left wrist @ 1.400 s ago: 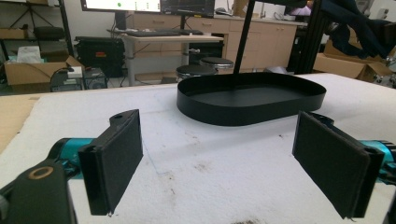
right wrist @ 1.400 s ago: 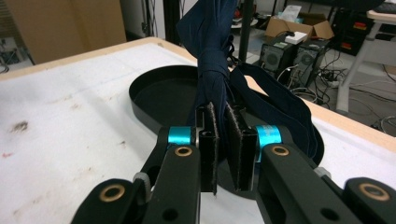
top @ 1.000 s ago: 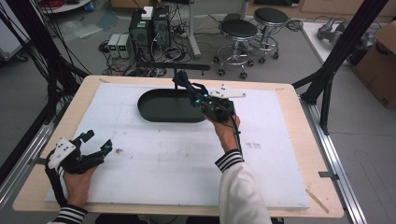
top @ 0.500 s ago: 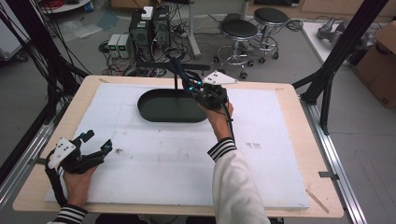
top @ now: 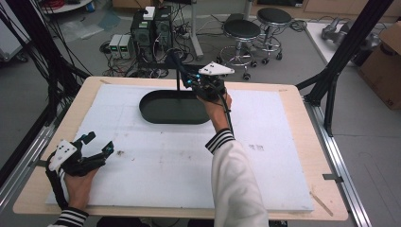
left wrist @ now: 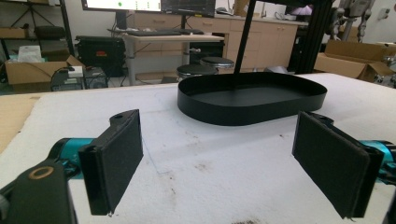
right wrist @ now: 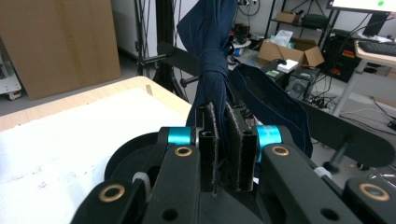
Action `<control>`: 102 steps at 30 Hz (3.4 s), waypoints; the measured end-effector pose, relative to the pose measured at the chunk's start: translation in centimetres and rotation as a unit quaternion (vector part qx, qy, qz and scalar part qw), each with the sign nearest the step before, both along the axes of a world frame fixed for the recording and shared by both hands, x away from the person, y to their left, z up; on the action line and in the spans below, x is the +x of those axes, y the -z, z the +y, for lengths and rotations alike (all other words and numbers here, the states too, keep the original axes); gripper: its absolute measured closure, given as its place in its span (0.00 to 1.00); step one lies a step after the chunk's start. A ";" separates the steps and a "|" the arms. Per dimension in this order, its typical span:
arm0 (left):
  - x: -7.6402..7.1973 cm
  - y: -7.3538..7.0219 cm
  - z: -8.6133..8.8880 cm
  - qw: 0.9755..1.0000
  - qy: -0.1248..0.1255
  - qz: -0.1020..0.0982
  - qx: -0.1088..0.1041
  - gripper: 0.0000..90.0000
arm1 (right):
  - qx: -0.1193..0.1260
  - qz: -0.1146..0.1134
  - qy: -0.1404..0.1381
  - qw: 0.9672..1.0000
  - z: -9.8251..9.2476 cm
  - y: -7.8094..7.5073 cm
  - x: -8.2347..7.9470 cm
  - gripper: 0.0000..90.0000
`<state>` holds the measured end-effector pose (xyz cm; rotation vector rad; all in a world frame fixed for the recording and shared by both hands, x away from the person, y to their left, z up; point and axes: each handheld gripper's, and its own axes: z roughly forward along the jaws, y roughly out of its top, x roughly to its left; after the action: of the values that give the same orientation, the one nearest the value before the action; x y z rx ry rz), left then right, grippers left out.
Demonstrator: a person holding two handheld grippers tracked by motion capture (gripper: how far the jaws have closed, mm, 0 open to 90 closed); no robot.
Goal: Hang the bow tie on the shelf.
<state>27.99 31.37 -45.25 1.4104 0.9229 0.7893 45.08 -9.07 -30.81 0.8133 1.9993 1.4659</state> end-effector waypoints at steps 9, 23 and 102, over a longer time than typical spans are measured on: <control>0.0 0.0 0.0 1.000 -0.001 0.001 0.001 0.18 | -0.022 0.017 -0.002 1.000 1.4 1.7 1.4 0.93; 0.0 0.0 0.0 1.000 0.000 0.001 0.005 0.18 | -0.033 0.077 0.017 0.996 1.7 3.9 2.9 0.92; -0.2 0.0 -0.4 1.000 0.004 -0.009 0.020 0.18 | 0.045 -0.084 0.148 0.984 -18.4 14.4 -20.1 0.13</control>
<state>27.78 30.99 -45.25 1.4388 0.8913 0.8179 25.02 -27.45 -45.22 0.9454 1.6196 1.4087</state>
